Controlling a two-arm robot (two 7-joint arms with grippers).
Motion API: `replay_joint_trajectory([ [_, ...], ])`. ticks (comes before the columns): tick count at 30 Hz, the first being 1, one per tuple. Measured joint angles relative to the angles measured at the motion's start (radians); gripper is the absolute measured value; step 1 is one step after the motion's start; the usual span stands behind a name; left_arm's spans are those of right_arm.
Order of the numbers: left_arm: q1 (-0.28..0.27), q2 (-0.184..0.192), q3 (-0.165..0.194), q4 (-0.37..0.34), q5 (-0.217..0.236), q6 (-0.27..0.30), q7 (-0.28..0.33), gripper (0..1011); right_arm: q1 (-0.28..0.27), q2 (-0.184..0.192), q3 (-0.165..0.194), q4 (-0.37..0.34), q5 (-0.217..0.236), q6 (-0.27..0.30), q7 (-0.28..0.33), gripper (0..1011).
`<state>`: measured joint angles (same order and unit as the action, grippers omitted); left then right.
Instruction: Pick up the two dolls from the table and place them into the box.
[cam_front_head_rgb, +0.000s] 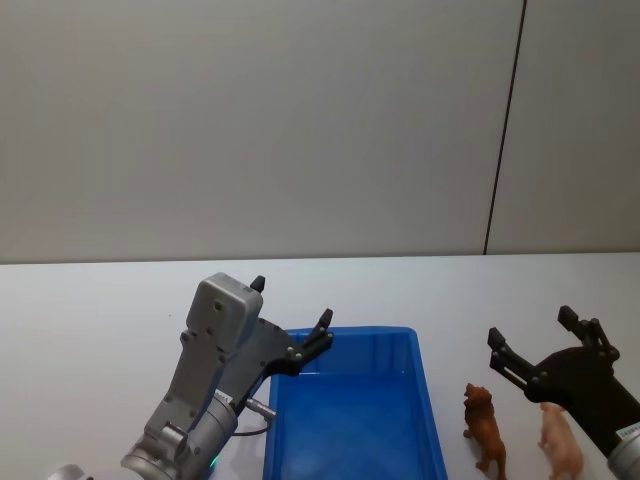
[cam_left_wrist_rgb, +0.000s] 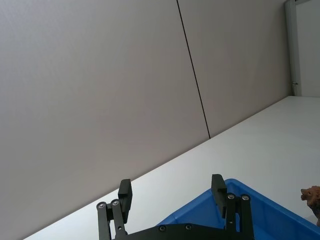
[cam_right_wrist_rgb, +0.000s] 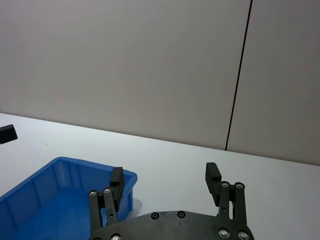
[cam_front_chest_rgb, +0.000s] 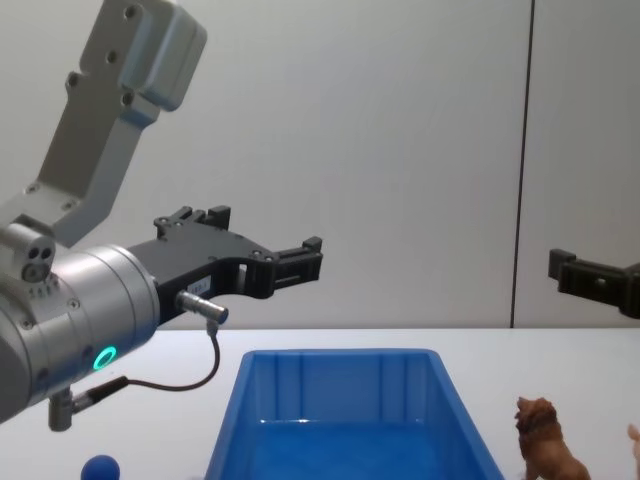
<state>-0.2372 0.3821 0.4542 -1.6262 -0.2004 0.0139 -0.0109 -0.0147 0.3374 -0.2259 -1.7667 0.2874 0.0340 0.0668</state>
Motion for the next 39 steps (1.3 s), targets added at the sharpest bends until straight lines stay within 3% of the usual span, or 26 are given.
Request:
replay_joint_trajectory([
  [39,0.0,0.0,0.0,0.0,0.0,0.0,0.0,1002,0.0,0.0,0.0,0.0,0.0,0.0,0.0,1001],
])
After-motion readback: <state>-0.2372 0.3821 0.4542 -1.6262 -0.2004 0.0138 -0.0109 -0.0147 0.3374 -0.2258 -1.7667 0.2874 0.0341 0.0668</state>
